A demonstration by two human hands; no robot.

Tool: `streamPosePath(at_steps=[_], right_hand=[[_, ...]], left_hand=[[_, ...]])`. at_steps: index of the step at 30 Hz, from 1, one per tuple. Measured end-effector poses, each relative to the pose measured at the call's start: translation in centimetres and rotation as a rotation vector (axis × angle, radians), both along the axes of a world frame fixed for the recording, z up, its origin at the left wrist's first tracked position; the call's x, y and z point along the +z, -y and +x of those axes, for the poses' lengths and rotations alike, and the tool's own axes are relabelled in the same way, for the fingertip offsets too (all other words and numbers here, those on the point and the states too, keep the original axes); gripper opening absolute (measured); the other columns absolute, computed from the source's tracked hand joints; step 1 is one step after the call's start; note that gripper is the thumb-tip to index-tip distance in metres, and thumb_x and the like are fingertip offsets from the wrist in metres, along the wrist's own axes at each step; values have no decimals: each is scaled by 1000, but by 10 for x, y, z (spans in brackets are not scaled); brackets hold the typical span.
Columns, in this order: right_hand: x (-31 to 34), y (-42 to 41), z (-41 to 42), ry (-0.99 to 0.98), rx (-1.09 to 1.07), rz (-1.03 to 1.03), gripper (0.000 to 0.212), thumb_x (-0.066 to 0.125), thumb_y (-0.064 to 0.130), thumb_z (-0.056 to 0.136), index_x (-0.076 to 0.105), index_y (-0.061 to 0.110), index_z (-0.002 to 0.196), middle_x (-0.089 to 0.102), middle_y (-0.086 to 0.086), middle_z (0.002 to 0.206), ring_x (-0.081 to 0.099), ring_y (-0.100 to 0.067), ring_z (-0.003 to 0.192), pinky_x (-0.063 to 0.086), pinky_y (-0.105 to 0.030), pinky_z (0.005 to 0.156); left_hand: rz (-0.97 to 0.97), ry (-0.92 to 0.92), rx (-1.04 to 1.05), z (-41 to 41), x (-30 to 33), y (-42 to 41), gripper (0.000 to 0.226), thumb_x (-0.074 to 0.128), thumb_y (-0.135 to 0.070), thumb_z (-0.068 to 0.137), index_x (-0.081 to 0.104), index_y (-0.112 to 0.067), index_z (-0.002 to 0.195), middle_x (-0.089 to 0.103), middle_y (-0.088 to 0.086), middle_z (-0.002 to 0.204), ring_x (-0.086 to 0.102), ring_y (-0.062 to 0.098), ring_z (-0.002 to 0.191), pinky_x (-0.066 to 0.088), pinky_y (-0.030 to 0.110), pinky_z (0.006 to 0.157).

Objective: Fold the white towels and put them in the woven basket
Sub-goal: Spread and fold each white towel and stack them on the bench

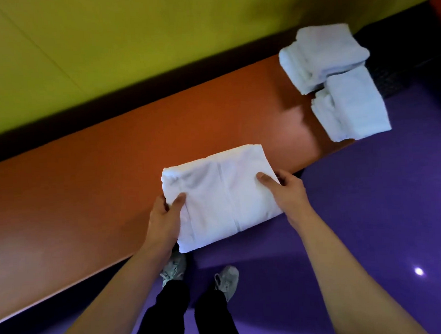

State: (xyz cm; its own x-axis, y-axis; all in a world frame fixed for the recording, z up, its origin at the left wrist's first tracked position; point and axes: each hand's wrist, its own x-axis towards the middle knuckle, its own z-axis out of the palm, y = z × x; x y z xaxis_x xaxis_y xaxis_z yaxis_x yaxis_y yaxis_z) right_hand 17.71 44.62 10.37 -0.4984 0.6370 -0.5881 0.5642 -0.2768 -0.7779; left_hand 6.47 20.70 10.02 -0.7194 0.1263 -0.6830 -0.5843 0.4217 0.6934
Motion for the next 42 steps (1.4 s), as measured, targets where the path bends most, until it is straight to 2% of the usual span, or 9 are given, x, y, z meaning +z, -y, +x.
streamPosePath(at_steps=[8,13,15,20,26,31,36,38,42], right_hand=[[7,-76,15,40,-36,20,20,80,39,84,75,26,98,75,13,96,69,-6,90,52,-22,70],[20,-130,11,88,11,66,20,78,44,84,72,31,99,72,14,99,66,-4,93,48,-22,72],[28,-155,9,89,44,76,17,76,46,86,71,35,98,72,16,99,66,-4,93,48,-22,73],[37,-212,12,110,29,103,20,76,47,85,72,34,100,73,15,99,68,-6,95,52,-26,80],[40,-284,27,-29,-102,-314,55,85,39,73,69,23,123,74,-5,120,71,-25,110,56,-45,96],[39,-346,20,-71,-52,-251,43,81,18,80,71,30,121,74,-8,118,71,-27,109,53,-44,100],[40,-426,-19,-239,-38,-199,51,77,13,82,64,24,131,72,-7,124,70,-29,110,55,-42,90],[38,-458,-43,-266,-38,-139,47,75,12,86,65,24,130,72,-4,124,71,-29,110,56,-45,90],[27,-509,-94,-329,-67,-47,39,71,8,90,65,18,127,76,0,114,73,-20,101,59,-31,80]], left_hand=[[64,83,-26,-6,7,-86,37,70,-48,78,64,-30,110,74,-2,109,71,24,98,57,53,89],[16,100,-111,-27,18,-147,60,68,-66,82,67,-11,107,73,6,90,70,23,80,51,32,59],[3,111,-154,-39,25,-172,49,59,-61,89,64,-15,105,69,3,87,66,19,78,46,28,55],[160,74,-212,-54,31,-227,8,59,-41,98,62,-33,97,73,-6,93,70,19,88,55,36,69],[158,81,-133,-46,24,-294,22,61,-43,96,66,-27,111,75,-1,104,72,20,96,58,42,77],[167,59,-123,-54,31,-352,28,63,-48,93,67,-28,112,77,-3,106,73,20,100,58,49,90],[244,-38,-72,-88,37,-426,52,70,-57,79,67,-22,118,77,2,108,74,25,99,59,51,84],[269,-59,-61,-110,35,-459,48,77,-47,82,66,-17,118,77,4,107,73,26,98,59,42,74],[316,-95,-45,-160,33,-522,62,73,-23,69,57,-10,128,72,7,106,72,20,84,55,35,64]])
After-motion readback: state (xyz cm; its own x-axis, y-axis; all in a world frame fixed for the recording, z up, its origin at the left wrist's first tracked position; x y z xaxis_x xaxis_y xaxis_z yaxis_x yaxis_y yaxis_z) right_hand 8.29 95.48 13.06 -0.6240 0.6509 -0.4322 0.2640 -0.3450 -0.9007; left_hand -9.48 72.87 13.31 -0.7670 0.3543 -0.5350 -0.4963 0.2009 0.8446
